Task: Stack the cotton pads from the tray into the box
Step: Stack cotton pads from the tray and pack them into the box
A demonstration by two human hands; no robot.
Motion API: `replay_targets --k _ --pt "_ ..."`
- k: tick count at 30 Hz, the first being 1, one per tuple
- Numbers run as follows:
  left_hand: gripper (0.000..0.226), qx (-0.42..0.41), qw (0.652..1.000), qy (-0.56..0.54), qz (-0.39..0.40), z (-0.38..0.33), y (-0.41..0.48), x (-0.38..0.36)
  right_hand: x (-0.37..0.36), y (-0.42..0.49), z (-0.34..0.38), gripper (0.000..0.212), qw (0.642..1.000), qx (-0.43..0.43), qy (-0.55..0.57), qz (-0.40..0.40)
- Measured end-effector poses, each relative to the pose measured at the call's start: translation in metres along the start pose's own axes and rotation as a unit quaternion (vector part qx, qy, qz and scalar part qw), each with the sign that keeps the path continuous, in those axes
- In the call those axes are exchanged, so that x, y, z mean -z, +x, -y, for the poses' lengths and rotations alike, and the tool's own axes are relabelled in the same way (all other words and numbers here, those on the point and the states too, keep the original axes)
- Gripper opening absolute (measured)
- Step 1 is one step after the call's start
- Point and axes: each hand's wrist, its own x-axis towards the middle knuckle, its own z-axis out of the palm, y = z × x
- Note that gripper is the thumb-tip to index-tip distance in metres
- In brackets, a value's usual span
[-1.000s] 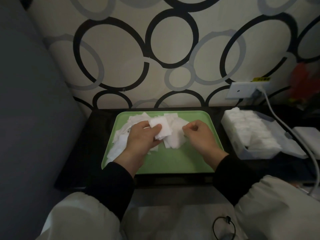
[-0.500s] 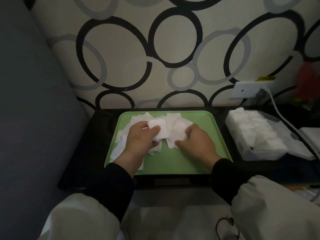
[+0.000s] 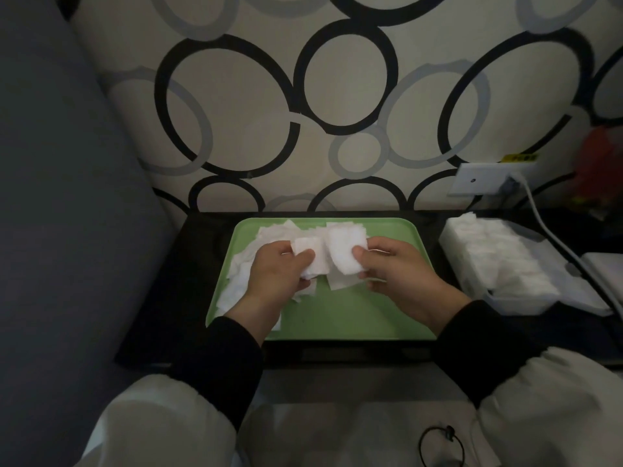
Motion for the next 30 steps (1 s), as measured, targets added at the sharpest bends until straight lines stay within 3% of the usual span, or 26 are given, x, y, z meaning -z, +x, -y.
replay_targets --k 8,15,21,25,27,30 --pt "0.010 -0.016 0.996 -0.025 0.080 -0.005 -0.013 -0.014 -0.012 -0.007 -0.002 0.018 1.000 -0.003 -0.028 0.000" --pt "0.021 0.008 0.992 -0.042 0.115 -0.009 -0.016 -0.020 -0.005 -0.003 -0.004 0.030 0.998 -0.005 -0.056 -0.033" --pt "0.032 0.070 0.991 -0.077 0.085 -0.016 -0.017 -0.030 -0.003 -0.005 -0.005 0.031 0.995 0.002 -0.083 -0.055" --pt "0.012 -0.003 0.989 0.000 0.150 -0.010 -0.021 -0.034 0.006 -0.005 -0.006 0.032 0.983 0.055 -0.139 -0.105" --pt "0.022 -0.008 0.986 0.020 0.164 -0.005 -0.021 -0.039 0.015 -0.007 -0.002 0.034 0.972 0.094 -0.178 -0.122" --pt "0.020 -0.031 0.978 0.040 0.202 -0.005 -0.023 -0.050 0.033 -0.015 0.008 0.044 0.970 0.125 -0.204 -0.049"
